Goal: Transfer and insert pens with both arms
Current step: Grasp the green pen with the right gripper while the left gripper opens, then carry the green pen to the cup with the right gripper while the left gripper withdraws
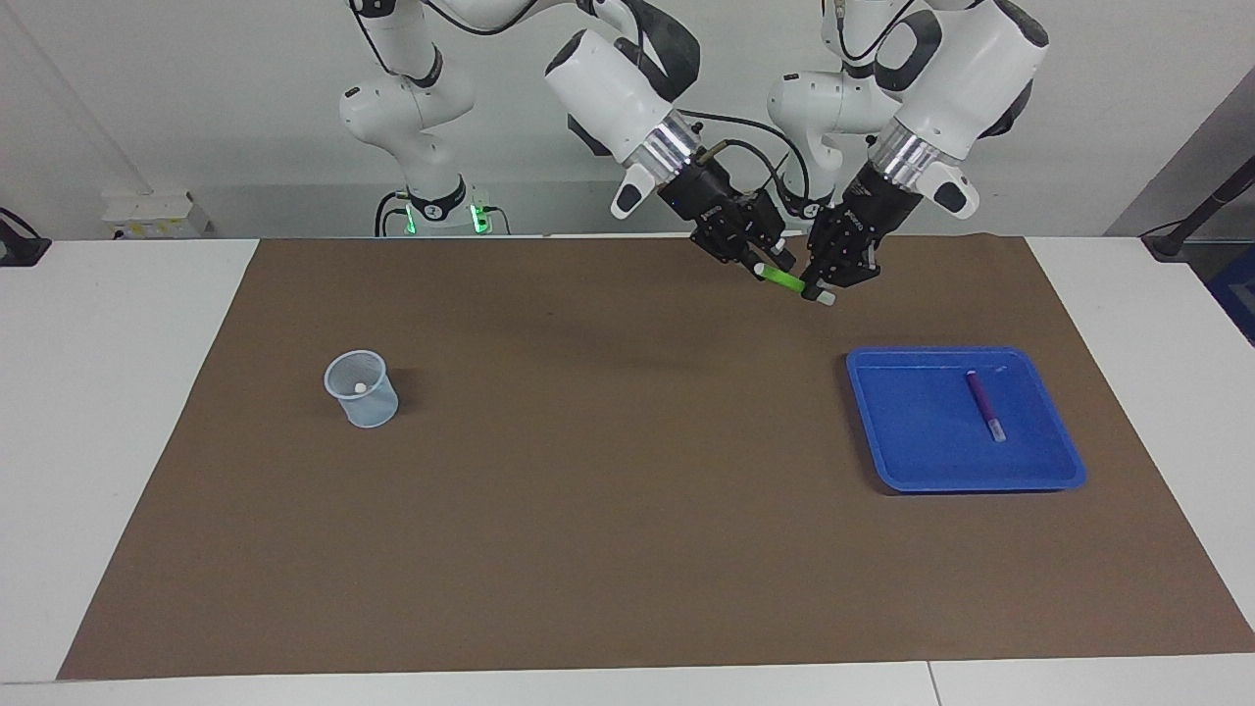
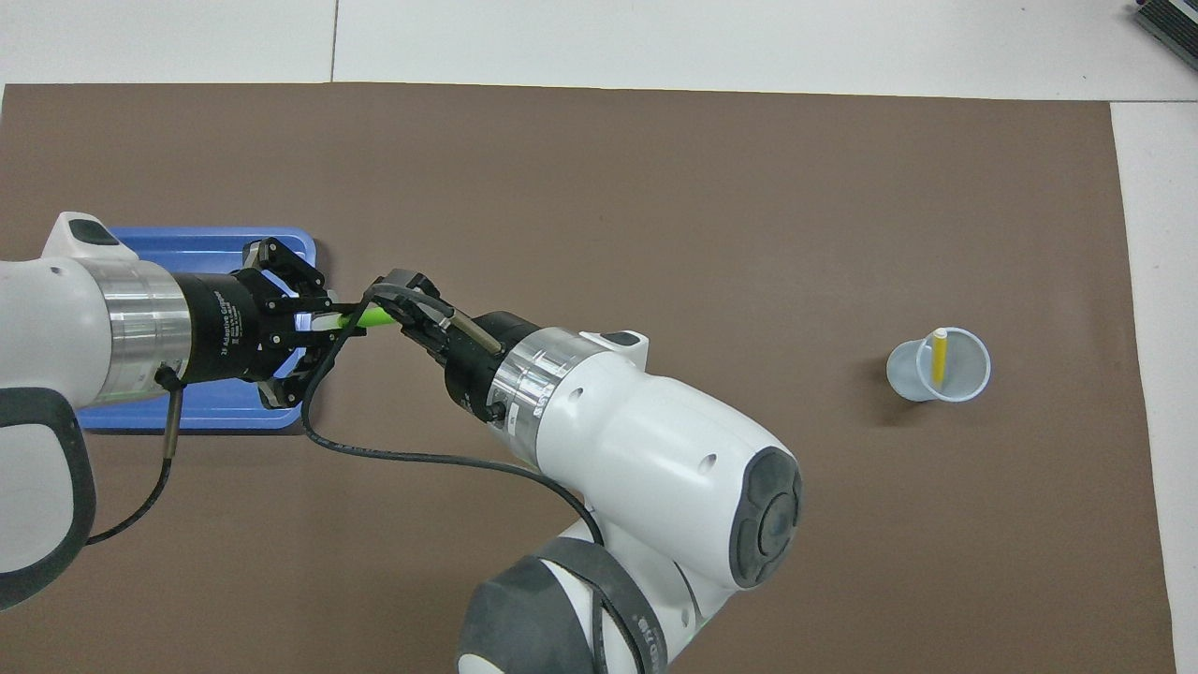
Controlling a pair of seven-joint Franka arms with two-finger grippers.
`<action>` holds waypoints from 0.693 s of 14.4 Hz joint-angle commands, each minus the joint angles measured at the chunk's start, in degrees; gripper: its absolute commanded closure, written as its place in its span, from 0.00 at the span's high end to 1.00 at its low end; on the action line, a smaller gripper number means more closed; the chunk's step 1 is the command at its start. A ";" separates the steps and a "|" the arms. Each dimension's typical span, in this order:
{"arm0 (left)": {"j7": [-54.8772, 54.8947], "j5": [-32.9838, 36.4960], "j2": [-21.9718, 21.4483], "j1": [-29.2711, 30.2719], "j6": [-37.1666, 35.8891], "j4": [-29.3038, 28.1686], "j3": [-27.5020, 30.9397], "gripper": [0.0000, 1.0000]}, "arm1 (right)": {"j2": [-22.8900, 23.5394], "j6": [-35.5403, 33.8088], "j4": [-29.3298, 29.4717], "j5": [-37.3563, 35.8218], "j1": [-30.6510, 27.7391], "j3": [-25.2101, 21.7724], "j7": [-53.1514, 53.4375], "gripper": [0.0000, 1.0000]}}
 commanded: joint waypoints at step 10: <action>-1.23 -0.86 -2.05 -1.07 1.03 -2.02 0.71 0.00 | 1.00 0.73 0.25 -1.71 -0.49 -0.06 0.55 0.00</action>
